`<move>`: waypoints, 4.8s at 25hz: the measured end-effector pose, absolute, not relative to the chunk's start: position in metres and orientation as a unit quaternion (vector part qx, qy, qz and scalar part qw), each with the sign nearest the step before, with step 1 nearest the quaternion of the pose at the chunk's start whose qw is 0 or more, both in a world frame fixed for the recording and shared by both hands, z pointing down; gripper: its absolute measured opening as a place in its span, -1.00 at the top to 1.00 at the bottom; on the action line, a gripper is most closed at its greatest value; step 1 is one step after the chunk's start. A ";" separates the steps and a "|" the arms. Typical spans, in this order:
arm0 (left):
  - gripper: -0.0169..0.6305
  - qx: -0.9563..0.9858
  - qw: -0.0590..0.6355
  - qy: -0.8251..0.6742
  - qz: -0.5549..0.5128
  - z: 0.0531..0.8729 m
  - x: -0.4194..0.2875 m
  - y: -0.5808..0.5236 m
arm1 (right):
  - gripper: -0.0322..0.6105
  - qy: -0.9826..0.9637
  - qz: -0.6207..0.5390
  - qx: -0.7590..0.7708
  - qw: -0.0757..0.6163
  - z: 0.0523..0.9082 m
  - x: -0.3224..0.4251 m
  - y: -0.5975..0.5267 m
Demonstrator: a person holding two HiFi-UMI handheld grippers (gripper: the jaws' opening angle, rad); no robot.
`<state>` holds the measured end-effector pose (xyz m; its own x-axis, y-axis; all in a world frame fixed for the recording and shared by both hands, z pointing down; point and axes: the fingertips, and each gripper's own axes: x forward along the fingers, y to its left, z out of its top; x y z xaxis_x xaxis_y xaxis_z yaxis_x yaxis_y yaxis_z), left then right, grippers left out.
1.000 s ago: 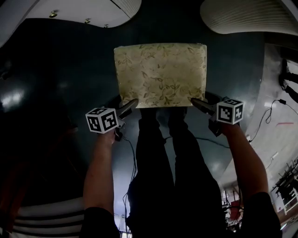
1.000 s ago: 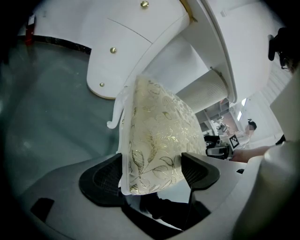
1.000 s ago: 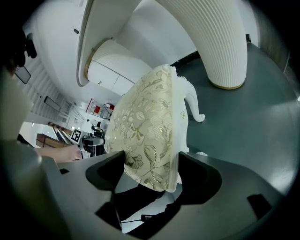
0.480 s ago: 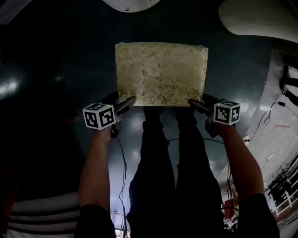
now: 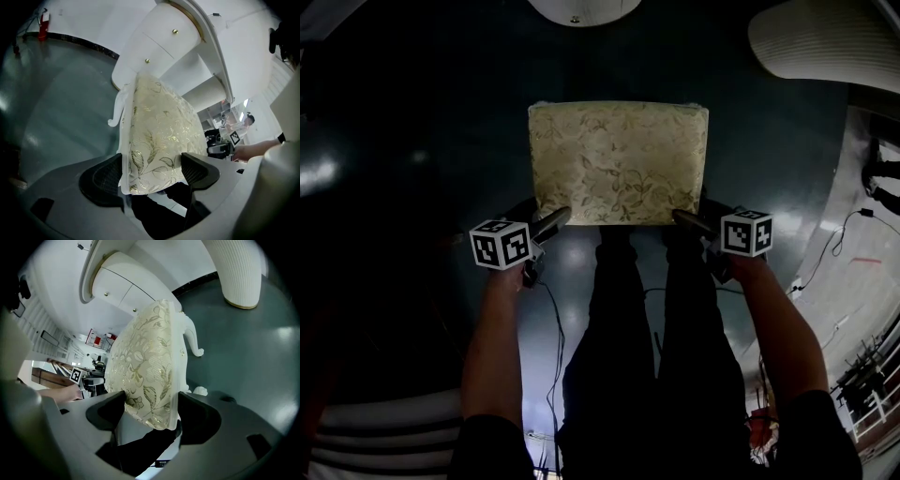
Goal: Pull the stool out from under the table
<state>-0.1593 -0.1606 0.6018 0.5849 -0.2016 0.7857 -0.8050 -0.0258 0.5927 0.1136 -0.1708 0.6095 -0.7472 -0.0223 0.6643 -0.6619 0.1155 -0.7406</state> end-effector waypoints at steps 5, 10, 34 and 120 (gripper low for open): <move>-0.26 0.669 0.586 -0.371 0.267 0.603 -0.160 -0.163 | -0.05 -0.696 0.626 0.247 0.251 0.610 0.113 -0.169; -0.26 0.671 0.582 -0.378 0.261 0.602 -0.160 -0.163 | -0.05 -0.697 0.625 0.247 0.250 0.610 0.113 -0.169; -0.20 0.750 0.496 -0.393 0.192 0.371 -0.134 -0.188 | -0.05 -0.753 0.522 0.271 0.294 0.394 0.135 -0.153; 0.87 0.887 0.115 -0.446 0.009 -0.129 0.026 -0.156 | 0.85 -0.937 0.099 0.335 0.019 -0.117 0.175 -0.148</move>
<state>0.0256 -0.1563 -0.1286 0.6016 -0.7900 0.1186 -0.7940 -0.5751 0.1968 0.1753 -0.1485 -0.1169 -0.7752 -0.6234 0.1027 -0.6311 0.7564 -0.1722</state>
